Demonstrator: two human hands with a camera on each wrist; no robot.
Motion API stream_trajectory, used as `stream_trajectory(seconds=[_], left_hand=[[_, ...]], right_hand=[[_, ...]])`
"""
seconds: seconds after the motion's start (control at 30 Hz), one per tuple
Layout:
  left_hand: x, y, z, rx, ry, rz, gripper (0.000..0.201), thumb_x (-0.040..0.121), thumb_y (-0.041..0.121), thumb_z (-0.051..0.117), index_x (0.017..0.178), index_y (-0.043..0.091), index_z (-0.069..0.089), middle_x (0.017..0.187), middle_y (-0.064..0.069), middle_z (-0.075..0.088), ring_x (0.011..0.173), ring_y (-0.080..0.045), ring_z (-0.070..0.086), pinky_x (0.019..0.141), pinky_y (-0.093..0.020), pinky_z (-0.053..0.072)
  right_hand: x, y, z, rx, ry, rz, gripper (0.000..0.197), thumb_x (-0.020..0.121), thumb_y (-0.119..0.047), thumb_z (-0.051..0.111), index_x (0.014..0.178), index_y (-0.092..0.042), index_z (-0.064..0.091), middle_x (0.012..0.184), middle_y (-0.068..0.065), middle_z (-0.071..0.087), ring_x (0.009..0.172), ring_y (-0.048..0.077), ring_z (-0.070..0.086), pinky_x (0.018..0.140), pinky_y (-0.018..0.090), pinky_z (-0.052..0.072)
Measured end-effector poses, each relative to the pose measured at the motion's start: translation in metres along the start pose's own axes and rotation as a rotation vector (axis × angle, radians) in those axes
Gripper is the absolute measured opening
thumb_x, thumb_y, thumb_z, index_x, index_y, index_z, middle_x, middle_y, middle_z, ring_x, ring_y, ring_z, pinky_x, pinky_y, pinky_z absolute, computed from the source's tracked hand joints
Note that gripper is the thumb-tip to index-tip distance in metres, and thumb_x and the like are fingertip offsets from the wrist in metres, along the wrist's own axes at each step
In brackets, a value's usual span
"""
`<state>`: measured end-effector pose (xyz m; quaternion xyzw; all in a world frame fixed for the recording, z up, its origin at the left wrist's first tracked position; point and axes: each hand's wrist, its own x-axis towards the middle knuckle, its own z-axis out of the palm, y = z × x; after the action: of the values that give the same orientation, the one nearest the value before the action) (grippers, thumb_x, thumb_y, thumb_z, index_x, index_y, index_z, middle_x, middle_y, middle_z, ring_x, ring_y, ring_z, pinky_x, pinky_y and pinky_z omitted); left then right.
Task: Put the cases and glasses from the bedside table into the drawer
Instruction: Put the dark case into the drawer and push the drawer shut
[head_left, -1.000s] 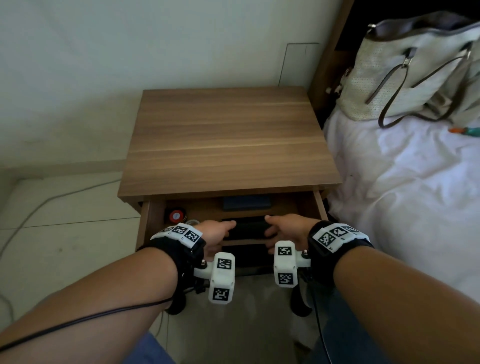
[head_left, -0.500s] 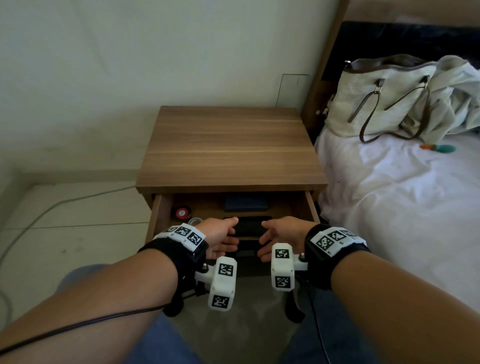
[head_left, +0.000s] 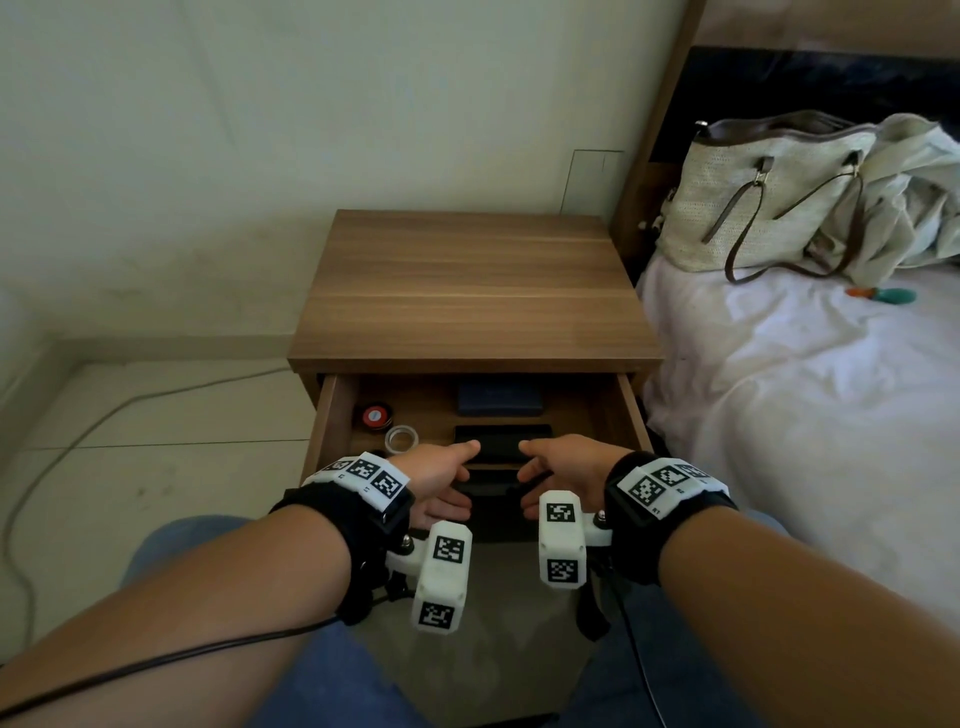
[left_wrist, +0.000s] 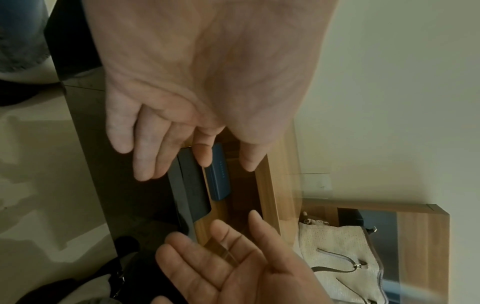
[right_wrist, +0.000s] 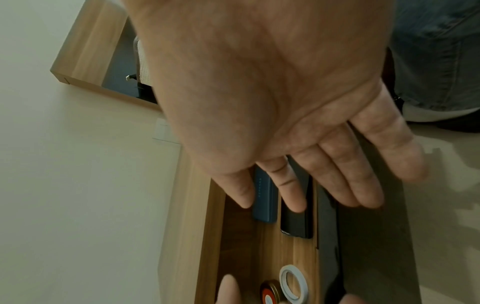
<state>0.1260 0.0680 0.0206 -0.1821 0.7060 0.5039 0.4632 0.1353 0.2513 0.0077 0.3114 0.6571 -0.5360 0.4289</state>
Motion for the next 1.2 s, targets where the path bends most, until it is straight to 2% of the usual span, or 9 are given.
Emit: stream_trajectory(seconds=[0.2, 0.3, 0.37, 0.43, 0.53, 0.6, 0.8, 0.97, 1.2], left_hand=[[0.006, 0.005, 0.002, 0.014, 0.032, 0.021, 0.063, 0.09, 0.059, 0.047, 0.129, 0.01, 0.05, 0.132, -0.019, 0.057, 0.116, -0.027, 0.061, 0.095, -0.037, 0.042], [0.008, 0.006, 0.002, -0.012, 0.051, 0.033, 0.062, 0.089, 0.058, 0.049, 0.128, 0.01, 0.053, 0.132, -0.016, 0.058, 0.118, -0.025, 0.059, 0.105, -0.039, 0.038], [0.008, 0.007, 0.002, -0.027, 0.061, 0.037, 0.06, 0.09, 0.056, 0.049, 0.129, 0.011, 0.054, 0.135, -0.013, 0.057, 0.123, -0.024, 0.056, 0.106, -0.039, 0.035], [0.009, 0.008, 0.002, -0.049, 0.073, 0.041, 0.059, 0.091, 0.054, 0.05, 0.131, 0.011, 0.053, 0.138, -0.01, 0.055, 0.128, -0.022, 0.052, 0.108, -0.039, 0.032], [0.013, 0.009, 0.002, -0.077, 0.108, 0.06, 0.062, 0.09, 0.053, 0.052, 0.135, 0.012, 0.05, 0.139, -0.006, 0.055, 0.132, -0.022, 0.047, 0.11, -0.042, 0.03], [0.016, 0.01, 0.001, -0.103, 0.129, 0.069, 0.066, 0.089, 0.053, 0.053, 0.141, 0.014, 0.043, 0.14, -0.004, 0.055, 0.134, -0.021, 0.045, 0.11, -0.042, 0.029], [0.028, 0.014, -0.001, -0.197, 0.141, 0.096, 0.059, 0.093, 0.047, 0.046, 0.146, 0.022, 0.036, 0.142, 0.0, 0.052, 0.139, -0.02, 0.037, 0.112, -0.044, 0.026], [0.037, 0.023, -0.006, -0.194, 0.144, 0.097, 0.065, 0.092, 0.051, 0.046, 0.148, 0.022, 0.032, 0.146, 0.002, 0.049, 0.14, -0.018, 0.036, 0.112, -0.045, 0.026], [0.048, 0.045, -0.028, -0.188, 0.212, 0.043, 0.075, 0.091, 0.062, 0.041, 0.151, 0.02, 0.023, 0.142, -0.009, 0.053, 0.137, -0.024, 0.042, 0.11, -0.047, 0.031]], right_hand=[[-0.004, -0.003, 0.009, -0.015, 0.084, -0.047, 0.045, 0.093, -0.042, 0.048, 0.125, -0.01, 0.052, 0.128, 0.021, 0.055, 0.123, 0.034, 0.052, 0.11, 0.046, 0.038], [-0.005, -0.001, 0.012, 0.067, 0.131, -0.083, 0.042, 0.093, -0.036, 0.051, 0.124, -0.008, 0.052, 0.123, 0.018, 0.056, 0.117, 0.03, 0.056, 0.095, 0.039, 0.047], [-0.004, -0.001, 0.014, 0.101, 0.171, -0.095, 0.032, 0.092, -0.033, 0.053, 0.11, -0.006, 0.057, 0.108, 0.012, 0.06, 0.111, 0.027, 0.06, 0.082, 0.035, 0.05], [-0.001, -0.002, 0.014, 0.14, 0.208, -0.101, 0.027, 0.091, -0.031, 0.054, 0.099, -0.007, 0.06, 0.103, 0.009, 0.063, 0.106, 0.027, 0.062, 0.08, 0.035, 0.051], [0.001, -0.005, 0.012, 0.209, 0.176, -0.081, 0.044, 0.092, -0.031, 0.05, 0.122, 0.001, 0.054, 0.124, 0.019, 0.061, 0.113, 0.032, 0.059, 0.102, 0.045, 0.046], [0.0, -0.007, 0.009, 0.266, 0.154, -0.063, 0.054, 0.095, -0.032, 0.047, 0.135, 0.003, 0.042, 0.135, 0.023, 0.054, 0.12, 0.035, 0.055, 0.107, 0.047, 0.041], [0.001, -0.018, 0.005, 0.489, 0.156, -0.104, 0.06, 0.097, -0.028, 0.045, 0.146, 0.0, 0.025, 0.144, 0.02, 0.045, 0.13, 0.032, 0.047, 0.087, 0.041, 0.042], [0.003, -0.033, 0.005, 0.522, 0.163, -0.136, 0.059, 0.098, -0.03, 0.045, 0.148, -0.006, 0.023, 0.147, 0.017, 0.042, 0.133, 0.029, 0.044, 0.085, 0.041, 0.041], [0.014, -0.052, -0.008, 0.534, 0.177, -0.137, 0.064, 0.097, -0.037, 0.045, 0.149, -0.006, 0.022, 0.145, 0.017, 0.044, 0.131, 0.029, 0.047, 0.083, 0.041, 0.043]])
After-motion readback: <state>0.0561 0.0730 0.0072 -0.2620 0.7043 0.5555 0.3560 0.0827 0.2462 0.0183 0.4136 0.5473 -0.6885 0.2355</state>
